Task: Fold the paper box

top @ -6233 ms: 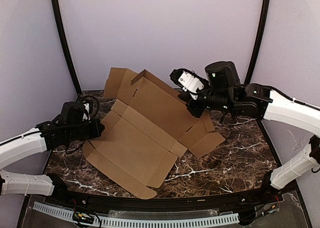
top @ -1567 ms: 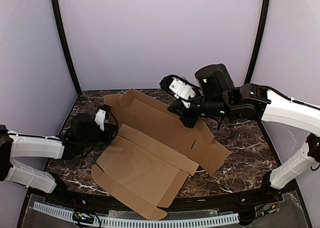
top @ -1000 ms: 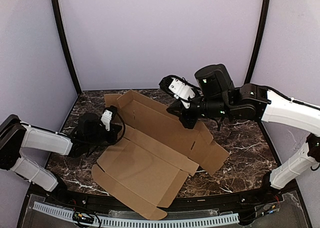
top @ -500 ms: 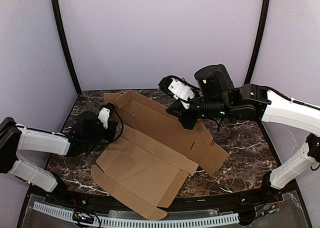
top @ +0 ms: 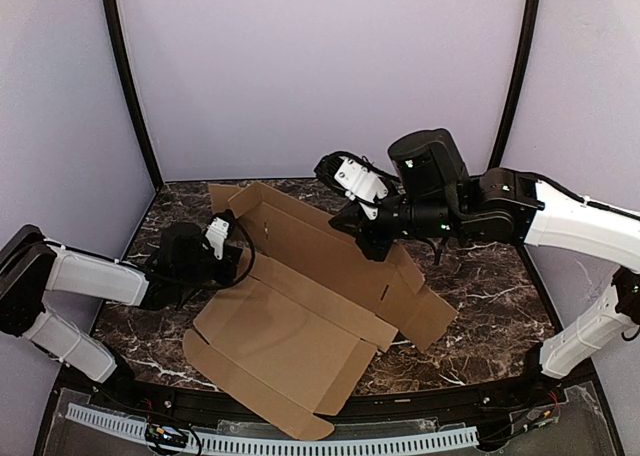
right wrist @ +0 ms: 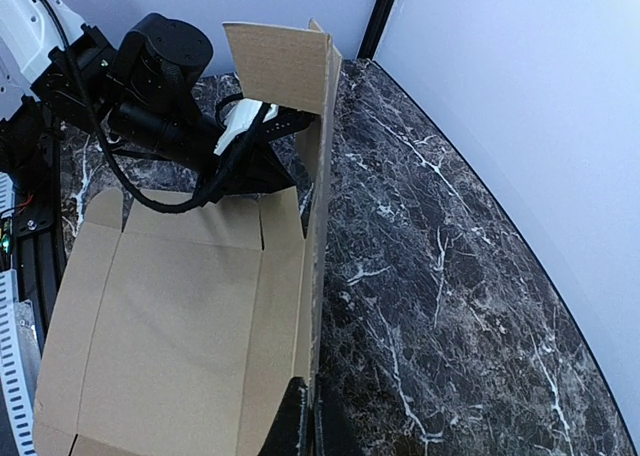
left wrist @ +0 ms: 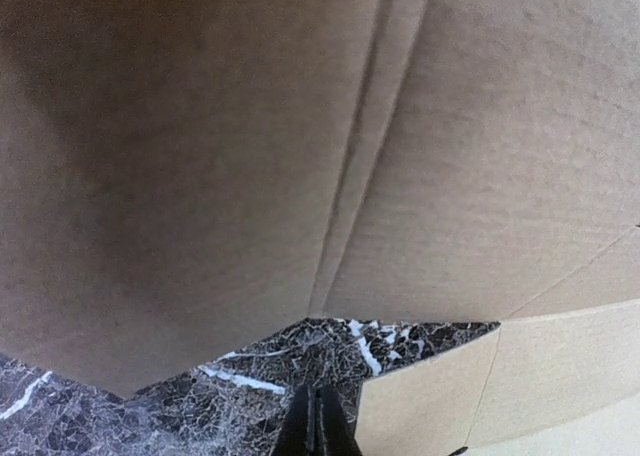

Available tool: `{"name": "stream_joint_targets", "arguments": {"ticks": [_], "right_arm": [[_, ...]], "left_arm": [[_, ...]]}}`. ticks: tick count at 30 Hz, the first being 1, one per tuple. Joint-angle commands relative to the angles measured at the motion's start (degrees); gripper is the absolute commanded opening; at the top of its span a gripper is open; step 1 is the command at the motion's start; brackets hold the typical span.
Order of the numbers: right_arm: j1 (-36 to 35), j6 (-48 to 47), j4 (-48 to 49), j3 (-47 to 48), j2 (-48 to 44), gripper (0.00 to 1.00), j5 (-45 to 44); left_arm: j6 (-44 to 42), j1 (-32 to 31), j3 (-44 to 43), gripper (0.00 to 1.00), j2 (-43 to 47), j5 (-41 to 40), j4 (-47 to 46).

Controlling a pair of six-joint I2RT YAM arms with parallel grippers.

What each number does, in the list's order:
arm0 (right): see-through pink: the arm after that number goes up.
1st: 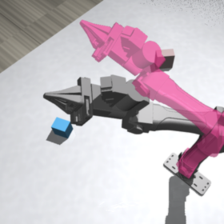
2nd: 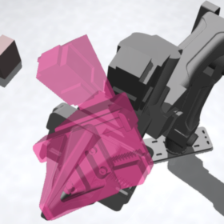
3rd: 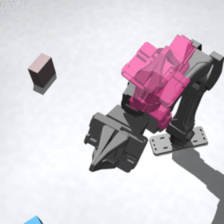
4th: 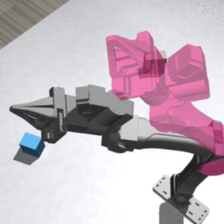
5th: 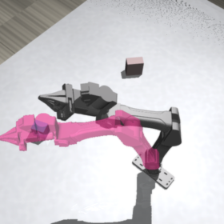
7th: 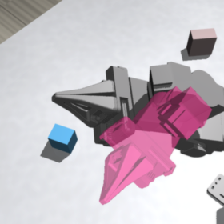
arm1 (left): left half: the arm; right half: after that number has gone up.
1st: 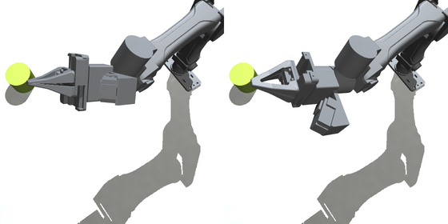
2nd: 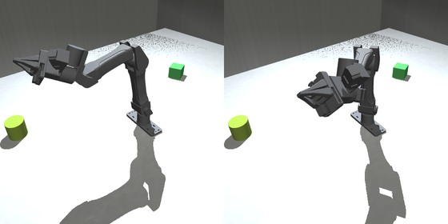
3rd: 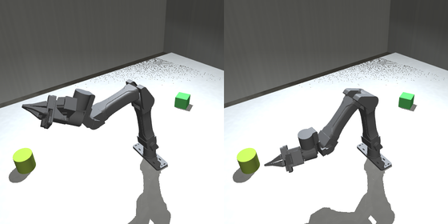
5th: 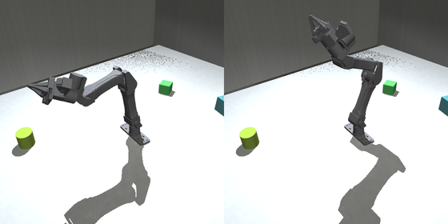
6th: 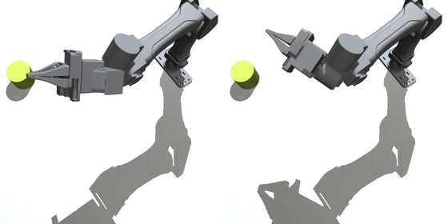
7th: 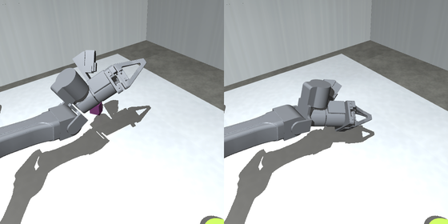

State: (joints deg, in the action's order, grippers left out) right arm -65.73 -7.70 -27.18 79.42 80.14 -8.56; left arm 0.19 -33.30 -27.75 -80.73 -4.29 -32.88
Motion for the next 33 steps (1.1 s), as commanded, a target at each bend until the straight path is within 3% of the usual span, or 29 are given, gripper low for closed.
{"name": "stream_joint_targets", "arguments": {"ticks": [1, 16, 33], "right_arm": [[-1.2, 0.8, 1.4, 2.1, -1.8, 0.00, 1.1], [-1.4, 0.4, 1.6, 2.2, -0.5, 0.00, -2.1], [-1.4, 2.1, 3.8, 0.9, -1.6, 0.00, -3.6]], "left_arm": [[0.7, -0.2, -1.5, 0.01, -0.6, 3.8, 1.3], [6.0, -0.2, -1.1, 0.01, 1.6, 18.9, 0.1], [16.6, -2.6, -1.4, 0.01, -5.4, 24.2, -7.3]]}}
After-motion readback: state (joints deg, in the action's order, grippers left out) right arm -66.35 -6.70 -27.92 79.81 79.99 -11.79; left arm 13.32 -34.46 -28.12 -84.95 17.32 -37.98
